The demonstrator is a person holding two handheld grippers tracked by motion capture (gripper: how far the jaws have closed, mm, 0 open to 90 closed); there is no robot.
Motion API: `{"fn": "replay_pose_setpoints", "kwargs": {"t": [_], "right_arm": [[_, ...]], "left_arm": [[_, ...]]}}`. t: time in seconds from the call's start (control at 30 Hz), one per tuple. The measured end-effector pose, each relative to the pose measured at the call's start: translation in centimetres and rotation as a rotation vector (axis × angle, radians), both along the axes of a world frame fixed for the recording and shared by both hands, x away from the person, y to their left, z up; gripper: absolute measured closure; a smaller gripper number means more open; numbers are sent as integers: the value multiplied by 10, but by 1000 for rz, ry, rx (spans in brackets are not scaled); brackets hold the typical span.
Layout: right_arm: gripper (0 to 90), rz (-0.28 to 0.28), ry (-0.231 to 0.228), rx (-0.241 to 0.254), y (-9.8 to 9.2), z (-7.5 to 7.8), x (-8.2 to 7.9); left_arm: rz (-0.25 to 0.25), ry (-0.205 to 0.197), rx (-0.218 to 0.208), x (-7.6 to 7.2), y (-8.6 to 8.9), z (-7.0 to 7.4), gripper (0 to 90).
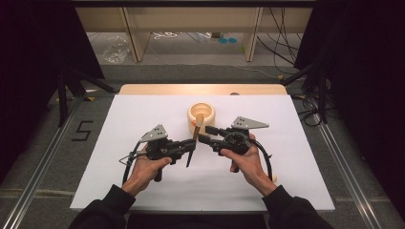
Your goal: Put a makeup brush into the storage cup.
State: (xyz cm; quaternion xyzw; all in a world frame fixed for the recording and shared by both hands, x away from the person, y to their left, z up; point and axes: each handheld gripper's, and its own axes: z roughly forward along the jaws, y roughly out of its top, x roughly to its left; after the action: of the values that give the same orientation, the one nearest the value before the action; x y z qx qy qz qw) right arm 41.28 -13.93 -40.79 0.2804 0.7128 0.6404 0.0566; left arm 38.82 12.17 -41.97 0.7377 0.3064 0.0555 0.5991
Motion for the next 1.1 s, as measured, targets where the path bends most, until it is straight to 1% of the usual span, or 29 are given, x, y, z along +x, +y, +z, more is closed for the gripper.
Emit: {"fn": "replay_pose_setpoints", "kwargs": {"t": [0.03, 0.07, 0.1, 0.13, 0.17, 0.2, 0.23, 0.27, 0.33, 0.37, 0.4, 0.43, 0.47, 0.5, 0.57, 0.6, 0.63, 0.67, 0.73, 0.77, 0.83, 0.87, 0.93, 0.97, 1.0, 1.07, 1.1], "right_arm": [[506, 0, 0, 0, 0, 0, 0], [526, 16, 15, 4, 2, 0, 0], [526, 16, 15, 4, 2, 0, 0], [533, 22, 28, 6, 3, 1, -1], [550, 32, 36, 9, 4, 1, -1], [565, 35, 16, 9, 5, 0, 0], [577, 44, 35, 3, 6, 1, -2], [595, 47, 24, 9, 7, 0, -1], [622, 59, 46, 23, 9, 0, -1], [634, 62, 30, 22, 10, 0, -1], [661, 69, 30, 22, 12, -1, 0], [661, 69, 30, 22, 12, -1, 0], [670, 74, 54, 25, 13, -1, -1], [683, 79, 52, 31, 13, -1, 0], [703, 86, 43, 33, 14, -1, -1], [718, 84, 58, 27, 14, -1, -1], [734, 82, 48, 32, 14, -1, 0], [749, 86, 63, 40, 14, -2, 0], [766, 88, 78, 49, 14, -2, 1], [773, 90, 69, 62, 14, -3, 2], [780, 96, 66, 70, 14, -3, 3], [781, 96, 71, 68, 15, -3, 2], [782, 96, 65, 70, 15, -3, 2], [782, 94, 64, 71, 15, -3, 2], [783, 95, 79, 71, 15, -2, 1], [783, 94, 61, 72, 14, -2, 2], [783, 89, 55, 73, 13, -1, 2]], "left_arm": [[-1, 2, 0, 0, -1, 0, 783], [-3, -2, -1, 0, -2, 0, 783], [-1, 0, -2, -1, -2, 0, 783], [-18, -18, 5, 0, -3, 0, 783], [-7, -3, -1, -1, -4, 0, 783], [-6, -4, -1, -1, -4, -1, 783], [-6, -7, -1, -1, -4, -1, 783], [-5, -6, -2, -1, -4, -1, 783], [-6, -9, -8, -1, -4, 0, 783], [-5, -10, -8, -1, -4, 0, 783], [-3, -19, -5, -1, -4, 0, 783], [-11, -28, -2, 0, -4, 0, 783], [-12, -29, -2, 0, -4, 0, 783], [1, -14, -10, -1, -5, 0, 783], [-2, -16, -14, -2, -4, 0, 783], [2, -17, -15, -2, -5, 0, 783], [-2, -17, -17, -2, -5, 0, 783], [-2, -18, -17, -2, -5, 0, 783], [2, -24, -13, -2, -5, 0, 783], [0, -26, -14, -2, -5, 0, 782], [-2, -33, -12, -2, -5, 0, 782], [-2, -32, -14, -2, -5, 0, 782], [1, -36, -9, -2, -5, 1, 779], [-2, -37, -6, -2, -5, 1, 773], [-4, -45, 3, -2, -5, 1, 735], [10, -53, 19, -3, -6, 1, 670], [20, -62, 37, -3, -5, 1, 634]]}}
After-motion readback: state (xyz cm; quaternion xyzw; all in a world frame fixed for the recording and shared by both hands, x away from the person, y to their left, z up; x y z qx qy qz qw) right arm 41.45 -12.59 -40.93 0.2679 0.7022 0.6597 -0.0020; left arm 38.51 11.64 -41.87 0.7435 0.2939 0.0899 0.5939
